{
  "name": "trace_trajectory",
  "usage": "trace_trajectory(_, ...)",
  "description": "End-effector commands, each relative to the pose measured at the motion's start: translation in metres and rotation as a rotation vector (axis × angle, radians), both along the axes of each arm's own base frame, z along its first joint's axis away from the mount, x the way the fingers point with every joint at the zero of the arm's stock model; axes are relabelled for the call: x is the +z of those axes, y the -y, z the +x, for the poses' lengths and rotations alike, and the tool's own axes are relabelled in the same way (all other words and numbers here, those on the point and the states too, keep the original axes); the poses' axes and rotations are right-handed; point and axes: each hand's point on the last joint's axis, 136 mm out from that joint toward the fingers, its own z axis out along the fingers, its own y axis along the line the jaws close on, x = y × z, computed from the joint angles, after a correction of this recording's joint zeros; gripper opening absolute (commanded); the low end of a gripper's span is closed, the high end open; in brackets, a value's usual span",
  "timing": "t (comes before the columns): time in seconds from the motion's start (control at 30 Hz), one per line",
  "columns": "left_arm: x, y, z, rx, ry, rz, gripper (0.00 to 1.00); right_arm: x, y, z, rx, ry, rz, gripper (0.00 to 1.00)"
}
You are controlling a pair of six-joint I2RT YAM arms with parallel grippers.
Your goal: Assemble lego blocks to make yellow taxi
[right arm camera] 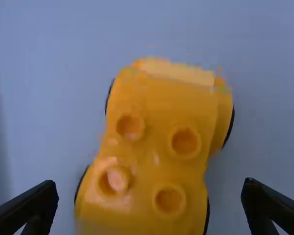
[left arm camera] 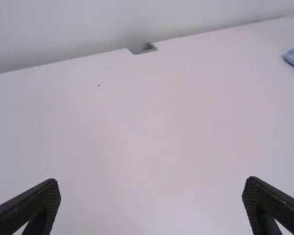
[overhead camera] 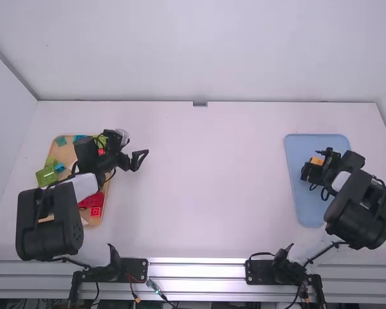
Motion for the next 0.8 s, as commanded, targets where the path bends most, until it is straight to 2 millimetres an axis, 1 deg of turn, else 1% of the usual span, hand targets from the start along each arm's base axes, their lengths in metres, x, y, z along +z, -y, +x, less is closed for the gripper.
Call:
trace_trajectory(0.0, 0.005, -0.002, 0.002, 0.087, -0.038, -0.022, 0.99, 0.044, 0.009, 0.015, -0.022, 0.053, -0.061, 0.99)
trace_trajectory(0.1, 0.013, 0.000, 0.002, 0.126, -0.034, 0.020, 0.99, 0.067, 0.002, 0.020, -0.018, 0.044, -0.094, 0.99)
trace_trajectory(0.13, 0.024, 0.003, -0.001, 0.149, -0.021, 0.053, 0.99, 0.088, -0.005, 0.024, -0.025, 0.048, -0.126, 0.99)
trace_trajectory(0.2, 0.036, 0.008, -0.004, 0.169, -0.002, 0.083, 0.99, 0.109, -0.013, 0.026, -0.028, 0.061, -0.150, 0.99)
trace_trajectory(0.23, 0.050, 0.012, -0.009, 0.193, 0.021, 0.115, 0.99, 0.132, -0.024, 0.028, -0.026, 0.086, -0.167, 0.99)
trace_trajectory(0.27, 0.061, 0.016, -0.013, 0.204, 0.042, 0.133, 0.99, 0.148, -0.034, 0.031, -0.015, 0.114, -0.174, 0.99)
trace_trajectory(0.3, 0.061, 0.016, -0.013, 0.204, 0.042, 0.133, 0.99, 0.148, -0.034, 0.031, -0.015, 0.114, -0.174, 0.99)
trace_trajectory(0.37, 0.095, 0.029, -0.022, 0.208, 0.124, 0.121, 0.99, 0.182, -0.058, 0.038, 0.006, 0.198, -0.188, 0.99)
trace_trajectory(0.43, 0.118, 0.035, -0.030, 0.209, 0.172, 0.089, 0.99, 0.203, -0.075, 0.040, 0.042, 0.250, -0.205, 0.99)
trace_trajectory(0.5, 0.148, 0.039, -0.042, 0.215, 0.240, 0.038, 0.99, 0.232, -0.098, 0.038, 0.117, 0.327, -0.243, 0.99)
trace_trajectory(0.53, 0.156, 0.039, -0.046, 0.219, 0.259, 0.026, 0.99, 0.240, -0.105, 0.038, 0.139, 0.350, -0.255, 0.99)
trace_trajectory(0.57, 0.169, 0.039, -0.053, 0.223, 0.294, 0.015, 0.99, 0.251, -0.116, 0.036, 0.178, 0.379, -0.274, 0.99)
trace_trajectory(0.6, 0.174, 0.038, -0.056, 0.225, 0.308, 0.014, 0.99, 0.256, -0.121, 0.035, 0.197, 0.392, -0.282, 0.99)
trace_trajectory(0.63, 0.185, 0.036, -0.062, 0.232, 0.340, 0.011, 0.99, 0.265, -0.133, 0.033, 0.240, 0.418, -0.301, 0.99)
trace_trajectory(0.67, 0.188, 0.036, -0.068, 0.237, 0.345, 0.005, 0.99, 0.272, -0.142, 0.030, 0.267, 0.441, -0.314, 0.98)
trace_trajectory(0.77, 0.177, 0.039, -0.073, 0.245, 0.310, -0.011, 0.96, 0.274, -0.148, 0.028, 0.254, 0.464, -0.312, 0.96)
